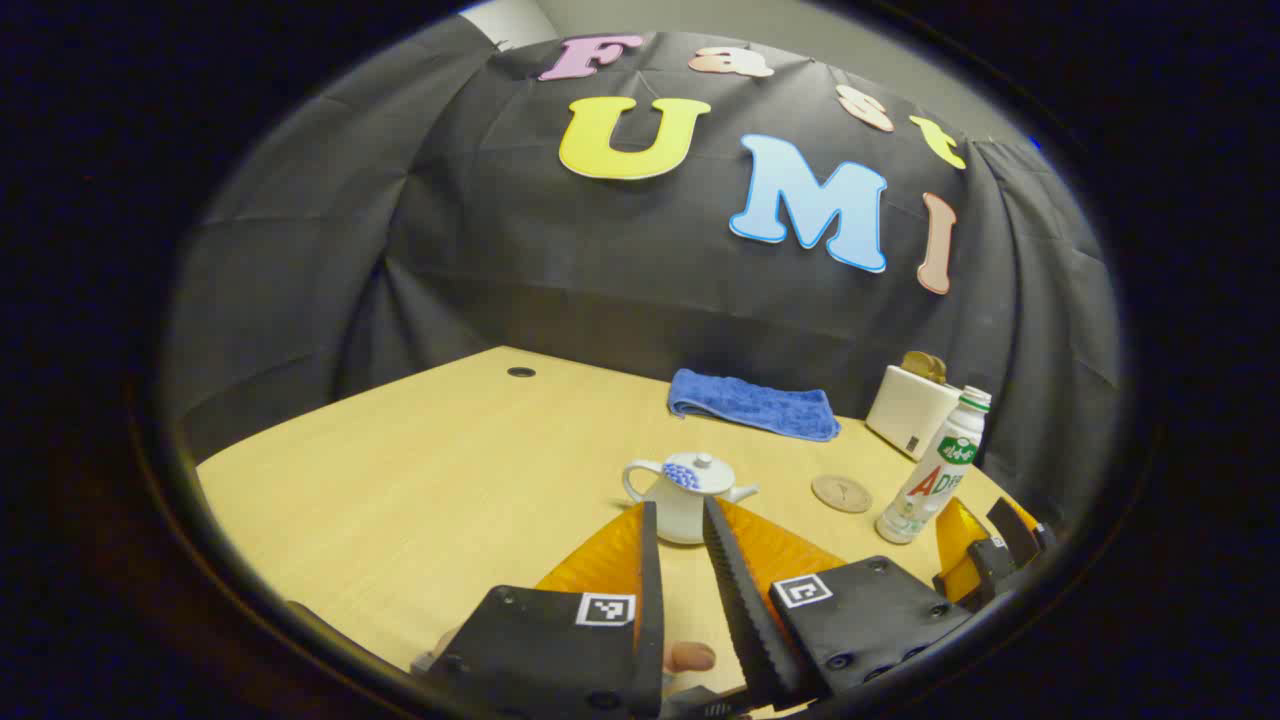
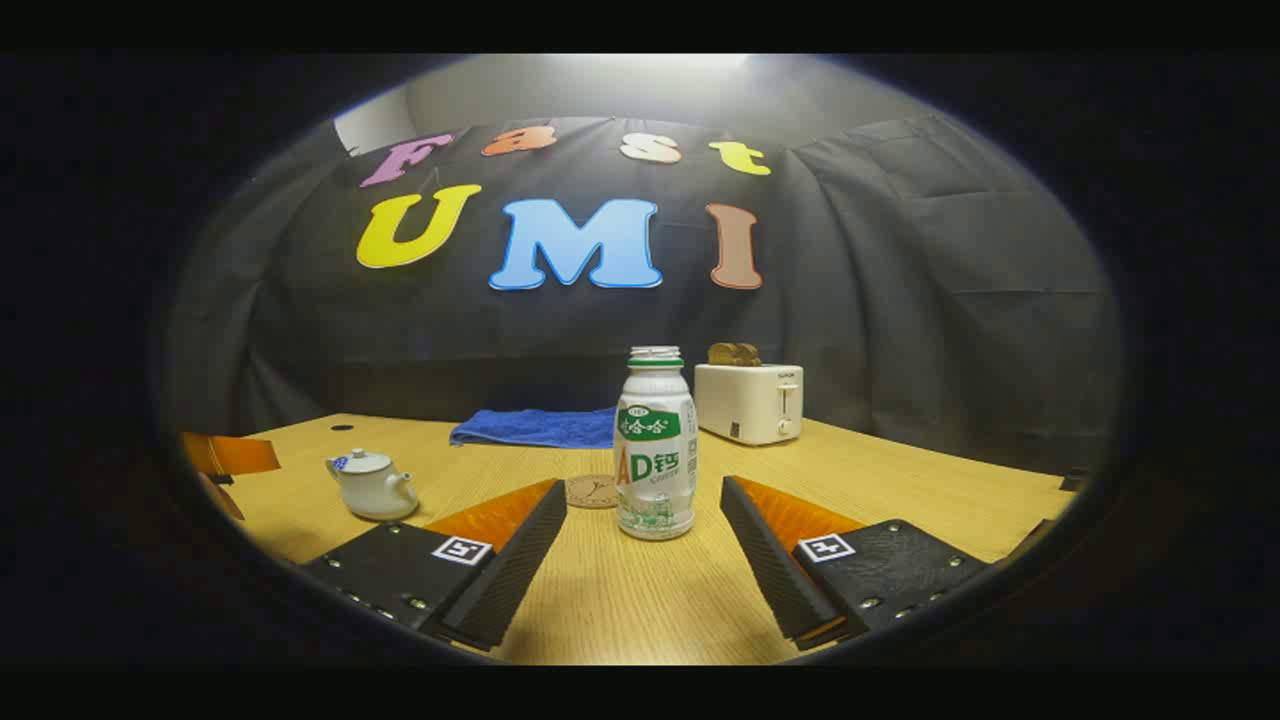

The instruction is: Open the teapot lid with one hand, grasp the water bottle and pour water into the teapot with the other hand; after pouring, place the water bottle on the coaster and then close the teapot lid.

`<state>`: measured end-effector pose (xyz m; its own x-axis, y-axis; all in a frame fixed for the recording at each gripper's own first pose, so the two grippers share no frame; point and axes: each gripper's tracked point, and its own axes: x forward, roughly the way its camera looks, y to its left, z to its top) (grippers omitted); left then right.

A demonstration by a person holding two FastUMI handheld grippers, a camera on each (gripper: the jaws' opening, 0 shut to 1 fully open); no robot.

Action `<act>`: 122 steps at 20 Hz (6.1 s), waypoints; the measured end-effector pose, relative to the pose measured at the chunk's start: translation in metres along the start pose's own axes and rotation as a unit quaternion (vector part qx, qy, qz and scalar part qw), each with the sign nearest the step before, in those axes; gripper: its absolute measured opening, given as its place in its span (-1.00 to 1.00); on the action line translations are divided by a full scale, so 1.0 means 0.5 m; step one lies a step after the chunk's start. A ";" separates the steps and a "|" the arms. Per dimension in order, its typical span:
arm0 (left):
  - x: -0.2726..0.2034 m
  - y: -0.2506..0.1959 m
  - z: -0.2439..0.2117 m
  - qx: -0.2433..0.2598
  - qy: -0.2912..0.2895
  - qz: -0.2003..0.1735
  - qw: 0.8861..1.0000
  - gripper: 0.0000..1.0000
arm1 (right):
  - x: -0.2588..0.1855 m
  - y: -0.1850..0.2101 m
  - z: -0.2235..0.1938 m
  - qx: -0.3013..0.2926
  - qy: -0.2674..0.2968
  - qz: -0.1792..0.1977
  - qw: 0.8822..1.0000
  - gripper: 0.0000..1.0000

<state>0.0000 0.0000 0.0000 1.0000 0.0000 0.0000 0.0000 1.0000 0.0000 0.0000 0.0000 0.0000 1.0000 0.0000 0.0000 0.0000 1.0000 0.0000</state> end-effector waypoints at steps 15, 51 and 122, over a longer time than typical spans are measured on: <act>0.100 -0.033 0.059 0.034 -0.050 -0.036 0.998 -0.19 | 0.007 -0.011 0.003 0.001 0.000 -0.034 0.999 0.91; 0.227 -0.065 0.035 0.125 -0.052 -0.026 0.991 -0.64 | 0.017 0.017 0.001 -0.001 -0.003 0.036 0.999 0.92; 0.179 0.171 0.106 0.084 -0.095 0.056 0.990 -0.65 | 0.246 0.162 0.115 -0.460 -0.046 0.110 0.880 0.54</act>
<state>0.0894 0.0853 0.0531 0.9754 0.0958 0.1984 -0.1278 0.9795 0.1555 0.1229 0.0812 0.0574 0.9713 0.2370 -0.0199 -0.1515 0.5523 -0.8197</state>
